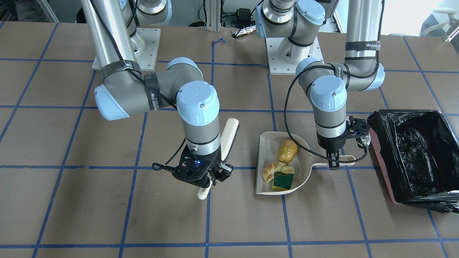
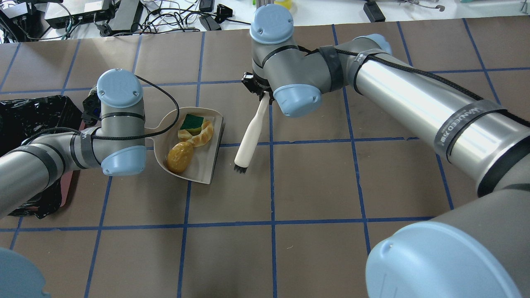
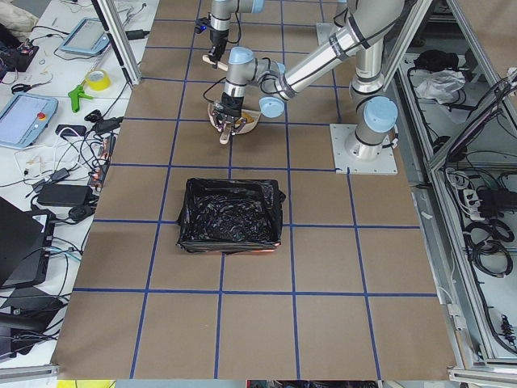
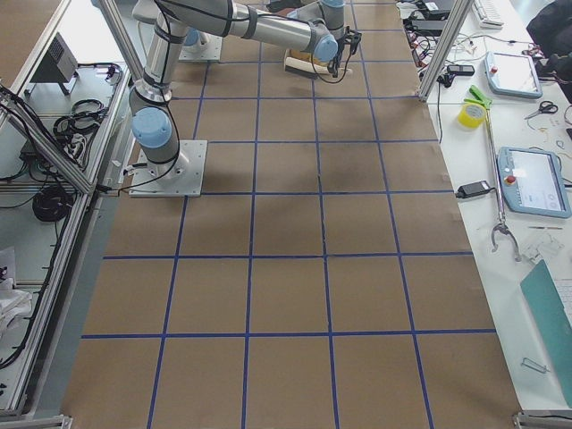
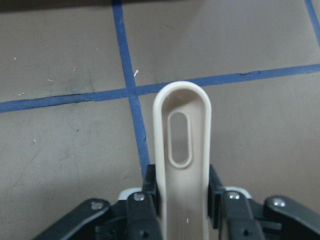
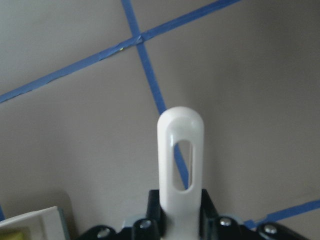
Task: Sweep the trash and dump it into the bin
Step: 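Carry the dustpan to the bin with left gripper while right withdraws brush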
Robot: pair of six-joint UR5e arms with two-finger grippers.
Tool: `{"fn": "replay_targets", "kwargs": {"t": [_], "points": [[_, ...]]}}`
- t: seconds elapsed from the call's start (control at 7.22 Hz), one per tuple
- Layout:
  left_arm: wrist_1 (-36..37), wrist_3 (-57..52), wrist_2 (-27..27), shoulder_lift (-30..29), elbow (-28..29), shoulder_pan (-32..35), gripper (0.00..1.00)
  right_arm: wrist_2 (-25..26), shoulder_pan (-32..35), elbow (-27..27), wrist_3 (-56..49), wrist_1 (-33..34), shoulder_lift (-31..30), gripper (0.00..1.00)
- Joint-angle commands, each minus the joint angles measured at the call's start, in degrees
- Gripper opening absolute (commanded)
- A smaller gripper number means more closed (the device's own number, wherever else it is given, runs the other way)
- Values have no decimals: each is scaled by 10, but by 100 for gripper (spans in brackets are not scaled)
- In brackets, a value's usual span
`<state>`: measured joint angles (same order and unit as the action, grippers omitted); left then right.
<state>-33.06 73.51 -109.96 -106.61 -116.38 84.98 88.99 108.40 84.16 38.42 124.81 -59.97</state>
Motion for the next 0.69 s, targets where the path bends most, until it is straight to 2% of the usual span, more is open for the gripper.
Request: {"fn": "replay_targets", "kwargs": {"t": [0.0,0.42,0.55], "points": [[-120,-1,68,19,40,-11,0,-4,-75,3,-153,-60,-31,0],[-229,-11,91,29,113,-52,0,-5,-189,3,-340,-66,-36,0],[-274,-31,136,36,151,-90,0,-7,-223,3,-386,-61,-30,0]]}}
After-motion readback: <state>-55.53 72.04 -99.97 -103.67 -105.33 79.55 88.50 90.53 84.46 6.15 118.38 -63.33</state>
